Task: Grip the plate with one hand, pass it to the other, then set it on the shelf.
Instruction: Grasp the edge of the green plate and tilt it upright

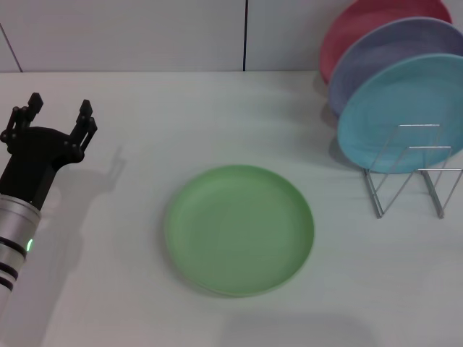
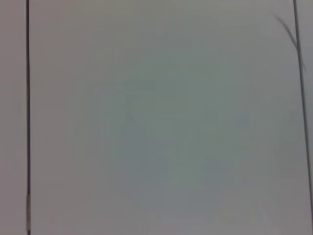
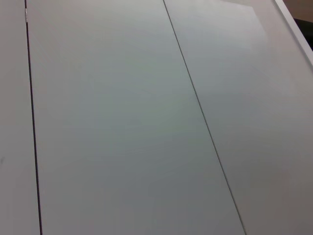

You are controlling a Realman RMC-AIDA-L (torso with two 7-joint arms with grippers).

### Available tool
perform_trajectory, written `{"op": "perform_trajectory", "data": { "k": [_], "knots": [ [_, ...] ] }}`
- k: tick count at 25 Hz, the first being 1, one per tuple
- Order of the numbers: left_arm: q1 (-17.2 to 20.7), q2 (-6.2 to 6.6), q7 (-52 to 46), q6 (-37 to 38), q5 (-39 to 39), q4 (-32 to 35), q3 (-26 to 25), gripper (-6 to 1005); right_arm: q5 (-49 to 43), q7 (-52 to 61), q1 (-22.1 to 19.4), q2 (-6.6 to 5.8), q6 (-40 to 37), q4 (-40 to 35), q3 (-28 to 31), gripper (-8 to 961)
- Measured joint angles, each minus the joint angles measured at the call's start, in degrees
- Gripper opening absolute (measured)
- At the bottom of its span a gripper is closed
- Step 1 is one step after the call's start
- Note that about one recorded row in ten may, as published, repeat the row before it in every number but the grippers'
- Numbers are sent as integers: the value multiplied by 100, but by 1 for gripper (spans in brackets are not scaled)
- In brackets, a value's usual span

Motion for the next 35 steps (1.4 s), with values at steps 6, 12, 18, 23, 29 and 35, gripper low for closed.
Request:
{"op": "perform_trajectory", "data": {
  "k": [6, 12, 18, 23, 29, 35],
  "knots": [
    [-56, 34, 120, -227, 4, -302, -26, 772, 0, 0, 1, 0, 6, 0, 0, 832],
    [167, 473, 787, -2560, 345, -2368, -756, 769, -2, -4, 15, -10, 21, -4, 0, 832],
    [814, 69, 2184, -7543, 1002, -5528, -2735, 766, -6, -12, 17, -16, 64, -14, 0, 832],
    [833, 46, 1798, -9610, 1148, -6384, -2996, 764, -9, -11, 5, -25, 144, -17, 0, 831],
    [849, 32, 1078, -10867, 1546, -6632, -2952, 761, -55, -13, -2, -19, 165, -4, 0, 831],
    [900, 26, 861, -11189, 1805, -6663, -2671, 758, -55, -15, -4, -18, 190, -3, -6, 831]
  ]
}}
